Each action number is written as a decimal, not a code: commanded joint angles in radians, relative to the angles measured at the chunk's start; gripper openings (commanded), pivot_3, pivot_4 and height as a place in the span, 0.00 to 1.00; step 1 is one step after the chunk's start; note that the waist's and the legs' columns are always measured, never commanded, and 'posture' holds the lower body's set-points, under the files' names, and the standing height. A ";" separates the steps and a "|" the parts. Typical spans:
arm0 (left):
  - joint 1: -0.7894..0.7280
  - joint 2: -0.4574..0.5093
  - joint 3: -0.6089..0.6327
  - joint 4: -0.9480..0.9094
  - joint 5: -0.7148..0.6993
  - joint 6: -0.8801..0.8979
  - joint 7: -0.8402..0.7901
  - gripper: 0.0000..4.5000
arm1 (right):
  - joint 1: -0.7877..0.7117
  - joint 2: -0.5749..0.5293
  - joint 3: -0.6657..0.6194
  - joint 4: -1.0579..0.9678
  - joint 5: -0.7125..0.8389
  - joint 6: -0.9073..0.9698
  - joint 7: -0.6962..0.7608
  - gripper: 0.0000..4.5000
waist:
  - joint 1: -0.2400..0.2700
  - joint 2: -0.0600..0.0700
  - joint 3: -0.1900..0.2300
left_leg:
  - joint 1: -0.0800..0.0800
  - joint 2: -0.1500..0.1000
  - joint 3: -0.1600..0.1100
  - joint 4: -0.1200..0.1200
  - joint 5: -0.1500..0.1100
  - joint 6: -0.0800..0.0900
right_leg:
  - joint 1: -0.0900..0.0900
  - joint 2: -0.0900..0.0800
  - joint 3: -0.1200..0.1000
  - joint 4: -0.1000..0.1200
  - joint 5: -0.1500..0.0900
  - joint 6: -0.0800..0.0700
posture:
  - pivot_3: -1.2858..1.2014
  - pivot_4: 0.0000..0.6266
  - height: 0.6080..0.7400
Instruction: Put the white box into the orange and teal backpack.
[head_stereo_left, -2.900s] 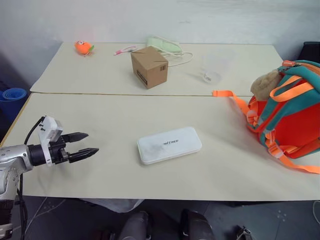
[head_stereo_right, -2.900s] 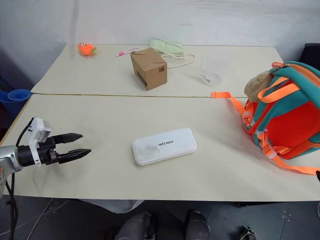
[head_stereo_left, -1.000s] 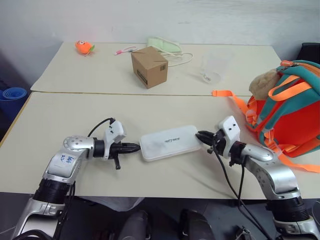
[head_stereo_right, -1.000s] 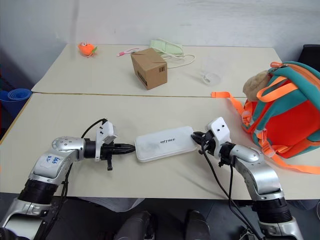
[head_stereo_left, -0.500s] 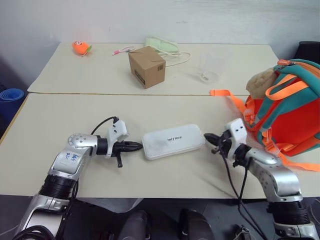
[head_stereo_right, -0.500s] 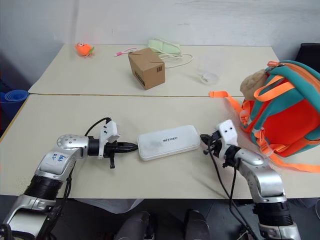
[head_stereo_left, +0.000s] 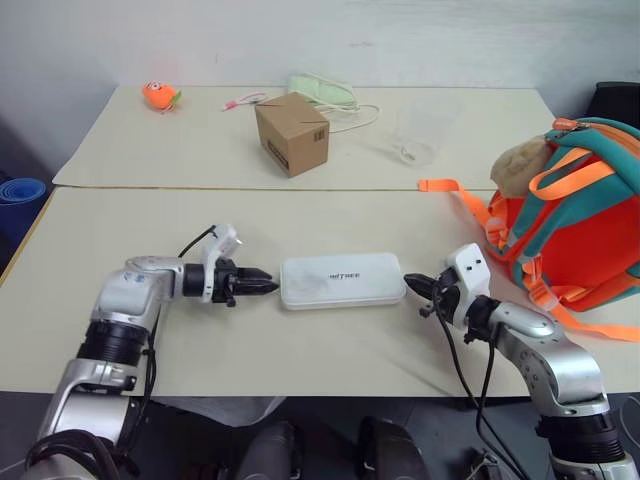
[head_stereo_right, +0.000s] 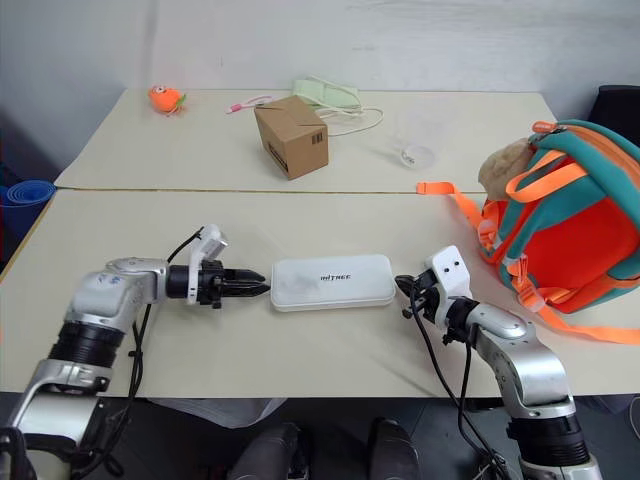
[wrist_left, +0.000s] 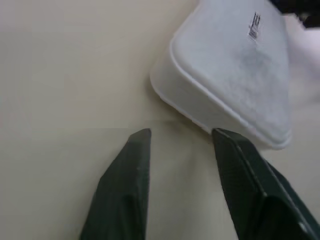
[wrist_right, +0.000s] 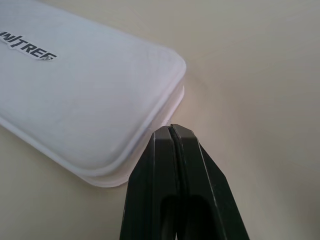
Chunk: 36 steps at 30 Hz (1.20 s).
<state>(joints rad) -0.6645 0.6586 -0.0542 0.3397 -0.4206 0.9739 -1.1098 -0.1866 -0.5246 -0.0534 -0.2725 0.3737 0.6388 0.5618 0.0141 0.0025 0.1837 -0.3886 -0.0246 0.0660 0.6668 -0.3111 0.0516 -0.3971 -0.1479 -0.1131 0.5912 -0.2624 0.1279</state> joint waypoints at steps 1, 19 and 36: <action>-0.039 0.001 0.028 0.047 -0.078 0.185 -0.020 0.71 | -0.007 0.002 -0.004 -0.029 -0.004 -0.010 -0.007 0.00 | -0.002 0.000 0.000 | 0.000 0.000 0.000 0.000 0.000 0.000 | 0.000 0.000 0.000 0.000 0.000 0.000 | 0.52 0.24 1.00; -0.163 -0.309 0.119 0.187 -0.130 0.413 0.203 0.87 | 0.048 0.028 0.003 -0.079 -0.014 -0.024 -0.022 0.00 | 0.017 0.000 -0.001 | 0.002 -0.002 -0.001 0.002 0.000 0.000 | 0.004 -0.002 0.001 0.000 0.000 0.000 | 0.52 0.24 1.00; -0.116 -0.245 0.271 0.002 -0.314 0.587 0.190 0.28 | 0.397 0.101 -0.661 -0.487 0.425 0.170 -0.276 0.74 | 0.010 -0.001 0.000 | 0.001 0.000 0.000 0.000 -0.003 -0.007 | 0.001 0.000 0.004 0.000 0.000 0.000 | 0.52 0.24 1.00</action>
<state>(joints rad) -0.7805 0.4112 0.1741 0.4054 -0.6701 1.5376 -0.9061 0.2198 -0.4146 -0.6478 -0.7055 0.7211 0.7952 0.3230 0.0241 0.0014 0.1833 -0.3869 -0.0248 0.0657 0.6665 -0.3141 0.0440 -0.3961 -0.1481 -0.1082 0.5911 -0.2623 0.1281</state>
